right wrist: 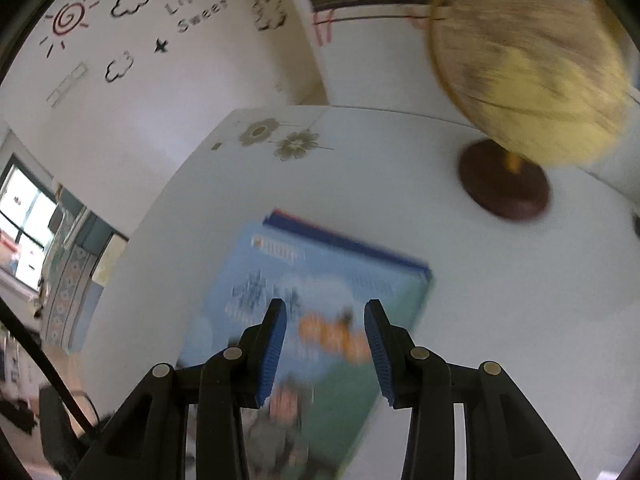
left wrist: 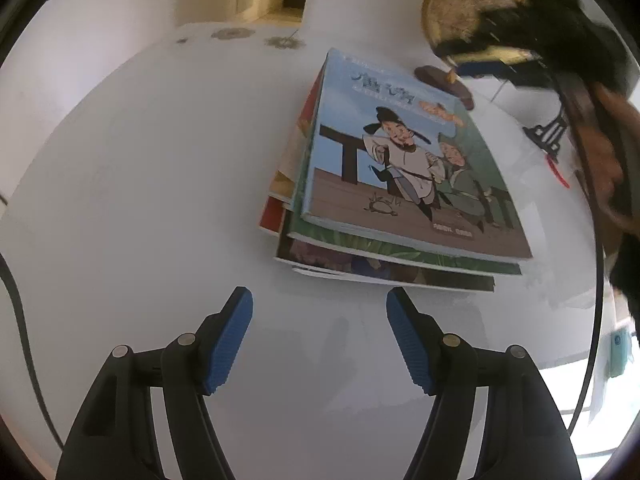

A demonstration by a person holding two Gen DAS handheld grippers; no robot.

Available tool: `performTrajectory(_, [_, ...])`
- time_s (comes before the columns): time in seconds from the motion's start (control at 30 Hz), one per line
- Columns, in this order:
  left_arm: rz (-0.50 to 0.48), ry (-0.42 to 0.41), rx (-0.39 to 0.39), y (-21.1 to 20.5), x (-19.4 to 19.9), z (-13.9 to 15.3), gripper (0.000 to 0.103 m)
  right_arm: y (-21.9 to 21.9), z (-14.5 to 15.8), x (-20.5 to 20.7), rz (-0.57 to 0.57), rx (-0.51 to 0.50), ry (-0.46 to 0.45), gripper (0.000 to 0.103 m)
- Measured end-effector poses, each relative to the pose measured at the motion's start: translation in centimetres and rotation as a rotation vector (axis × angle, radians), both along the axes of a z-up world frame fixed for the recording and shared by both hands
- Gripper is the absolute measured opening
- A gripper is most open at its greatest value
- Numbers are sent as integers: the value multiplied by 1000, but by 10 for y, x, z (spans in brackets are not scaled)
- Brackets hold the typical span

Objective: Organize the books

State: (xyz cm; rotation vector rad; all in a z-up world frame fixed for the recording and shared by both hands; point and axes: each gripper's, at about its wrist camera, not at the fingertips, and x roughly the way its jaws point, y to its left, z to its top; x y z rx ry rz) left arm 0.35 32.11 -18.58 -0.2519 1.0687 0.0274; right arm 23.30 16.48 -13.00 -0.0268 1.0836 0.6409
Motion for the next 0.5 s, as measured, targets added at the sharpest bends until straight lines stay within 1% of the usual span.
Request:
performTrajectory(0.03, [25,7,-2,-3,2,-2,68,7,-4,13,23,1,12,39])
performTrajectory(0.1, [43,19,-8,-7,6,-5,68,18,-12,39,51,-18,28,39])
performTrajectory(0.23, [65,65,17,-14,11,-13,68,36,-26,78,111,-71,48,39])
performTrajectory(0.3, [82,80,11,-15,12,-14,69,43,-33,89,164,-101,55,39])
performTrajectory(0.4, [97,95,11,-15,12,-15,70,56,-40,97,238,-151,44,39])
performTrajectory(0.5, [107,111,30,-18,13,-13,69,59,-49,104,275,-161,47,39])
